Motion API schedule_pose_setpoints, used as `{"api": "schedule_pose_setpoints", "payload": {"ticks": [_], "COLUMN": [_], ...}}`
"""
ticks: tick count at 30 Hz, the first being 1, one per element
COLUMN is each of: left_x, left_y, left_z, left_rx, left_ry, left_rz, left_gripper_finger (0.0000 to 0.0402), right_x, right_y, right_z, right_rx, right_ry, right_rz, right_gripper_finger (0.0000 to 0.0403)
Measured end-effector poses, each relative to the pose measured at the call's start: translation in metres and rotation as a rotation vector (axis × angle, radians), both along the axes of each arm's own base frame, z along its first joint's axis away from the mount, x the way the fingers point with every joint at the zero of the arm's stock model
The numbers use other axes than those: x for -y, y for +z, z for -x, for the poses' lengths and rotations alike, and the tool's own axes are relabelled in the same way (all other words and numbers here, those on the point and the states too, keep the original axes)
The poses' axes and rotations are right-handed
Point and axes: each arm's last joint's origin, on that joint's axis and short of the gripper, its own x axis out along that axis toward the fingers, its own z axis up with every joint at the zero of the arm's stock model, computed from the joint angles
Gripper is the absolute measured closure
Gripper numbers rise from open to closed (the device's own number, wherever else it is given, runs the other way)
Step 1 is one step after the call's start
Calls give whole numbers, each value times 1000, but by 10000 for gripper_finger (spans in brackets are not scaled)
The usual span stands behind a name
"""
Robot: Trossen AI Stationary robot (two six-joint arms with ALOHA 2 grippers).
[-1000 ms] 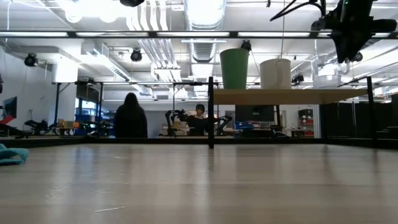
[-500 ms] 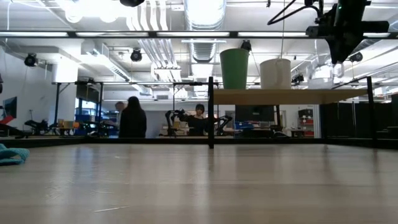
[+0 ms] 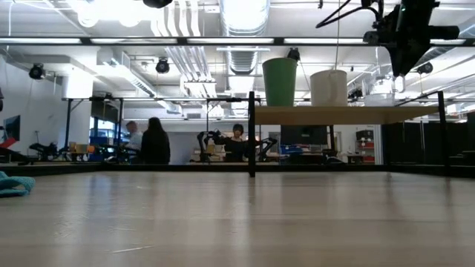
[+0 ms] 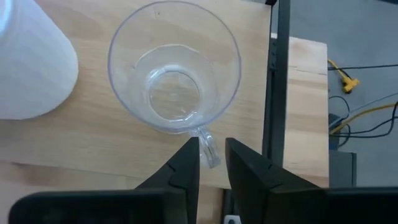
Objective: Stack small to large cups/mugs on shelf
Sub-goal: Put the transparent mug on the shelf, then return to Home Position
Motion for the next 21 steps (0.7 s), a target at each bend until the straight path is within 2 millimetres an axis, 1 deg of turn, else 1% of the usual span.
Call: {"api": "schedule_pose_setpoints", "payload": {"ticks": [3,7,14,18,21], "left_x": [0,0,0,1,2], "left_y": [0,0,0,4,9], "left_z": [0,0,0,7,20], "left_rx": [0,0,-1,16,23], "left_ry": [0,0,0,0,-1], "left_rz": [0,0,0,-1,-5], "left_gripper_finger": [281,281,281,281,281], "right_x": [-1,-4,-18,-32,-42], "right_y": [8,25,61,77,85], "right_z": [2,7,22,32,40], "right_rx": [18,80,244,352,403], "right_ry": [12,17,91,177,252], "right_rz": [20,50,-52,-84,-74], "right_gripper_finger": [323,309,299,298,298]}}
